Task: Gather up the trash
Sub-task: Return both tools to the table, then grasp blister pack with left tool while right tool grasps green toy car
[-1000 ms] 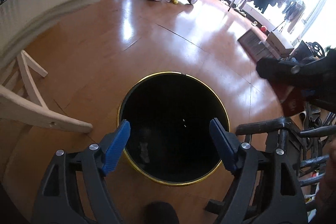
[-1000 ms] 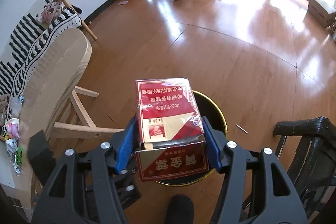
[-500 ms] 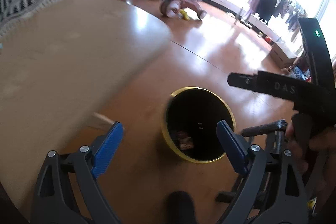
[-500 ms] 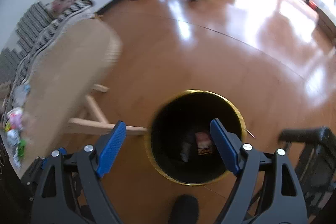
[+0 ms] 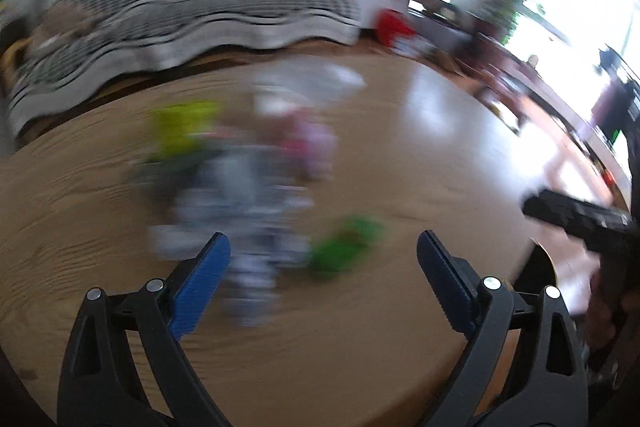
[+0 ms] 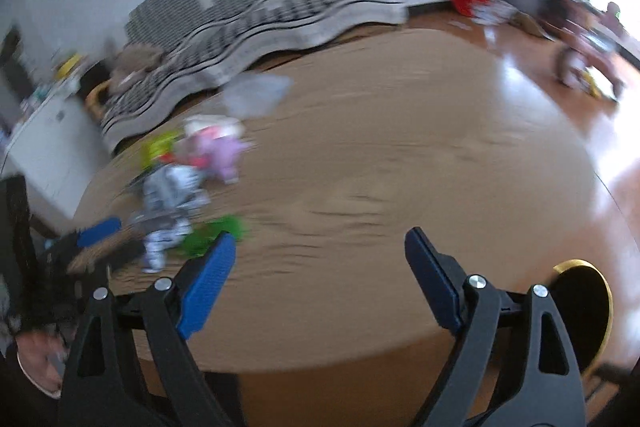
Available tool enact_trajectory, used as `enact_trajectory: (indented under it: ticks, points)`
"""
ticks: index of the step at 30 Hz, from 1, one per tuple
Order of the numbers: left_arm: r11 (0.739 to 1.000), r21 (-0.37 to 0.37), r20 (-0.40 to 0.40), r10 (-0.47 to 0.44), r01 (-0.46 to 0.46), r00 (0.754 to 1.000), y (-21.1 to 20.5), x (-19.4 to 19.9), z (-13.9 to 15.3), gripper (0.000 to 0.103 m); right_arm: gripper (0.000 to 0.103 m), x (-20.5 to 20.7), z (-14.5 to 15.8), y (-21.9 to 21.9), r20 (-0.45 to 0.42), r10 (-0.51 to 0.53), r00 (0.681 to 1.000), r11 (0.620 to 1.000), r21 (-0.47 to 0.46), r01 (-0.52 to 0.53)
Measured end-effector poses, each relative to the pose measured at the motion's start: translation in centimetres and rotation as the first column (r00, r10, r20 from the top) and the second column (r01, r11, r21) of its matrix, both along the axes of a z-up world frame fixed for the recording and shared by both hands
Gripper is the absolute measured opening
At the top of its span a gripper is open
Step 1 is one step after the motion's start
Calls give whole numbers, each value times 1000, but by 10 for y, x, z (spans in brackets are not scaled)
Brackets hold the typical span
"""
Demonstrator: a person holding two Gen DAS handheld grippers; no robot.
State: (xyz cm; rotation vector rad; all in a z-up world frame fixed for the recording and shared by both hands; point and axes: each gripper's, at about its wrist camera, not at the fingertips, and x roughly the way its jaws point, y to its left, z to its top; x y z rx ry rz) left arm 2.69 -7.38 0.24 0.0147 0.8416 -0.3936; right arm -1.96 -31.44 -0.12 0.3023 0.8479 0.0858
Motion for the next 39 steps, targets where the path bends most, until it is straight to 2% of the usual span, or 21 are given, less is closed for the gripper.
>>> enact_trajectory:
  ticks: [4,8,12,16,22,26,32,34,35,37,39]
  points:
    - [995,-6,17,104,-104,994,67,26,6,92,84,31,-6,58,-9,84,996,996,4,-84]
    - [991,-15,31,134,-134,991,98,39,1,92,84,56,-16,91,-34,129,991,991,-18,-129]
    - [998,16,49,66,-67,997,93,51,-11,92,84,65,-36,109,-75,174,982,979,-97,-181]
    - [999,47,35,3,-5,999,85,51,-32,92,84,71,-51,120,-110,213,971,962,-152,-228]
    - [993,85,12,-78,77,997,61,63,-59,92,89,75,-69,131,-141,246,959,942,-199,-271]
    - [994,16,-21,-104,104,994,53,71,-67,92,91,82,-73,132,-143,247,958,940,-205,-273]
    - [994,-35,-43,-110,108,993,48,71,-75,90,91,95,-84,128,-160,236,959,943,-200,-265]
    - [990,-38,-40,-135,134,990,46,67,-76,72,89,94,-85,131,-157,246,957,935,-222,-277]
    - [989,-32,-40,-146,145,988,45,64,-77,66,81,93,-84,131,-149,250,957,932,-229,-280]
    - [989,-5,-40,-147,147,988,44,60,-79,43,76,91,-82,131,-146,254,956,935,-214,-282]
    - [989,-14,-42,-151,150,988,45,58,-77,40,76,89,-81,131,-140,254,957,936,-212,-280]
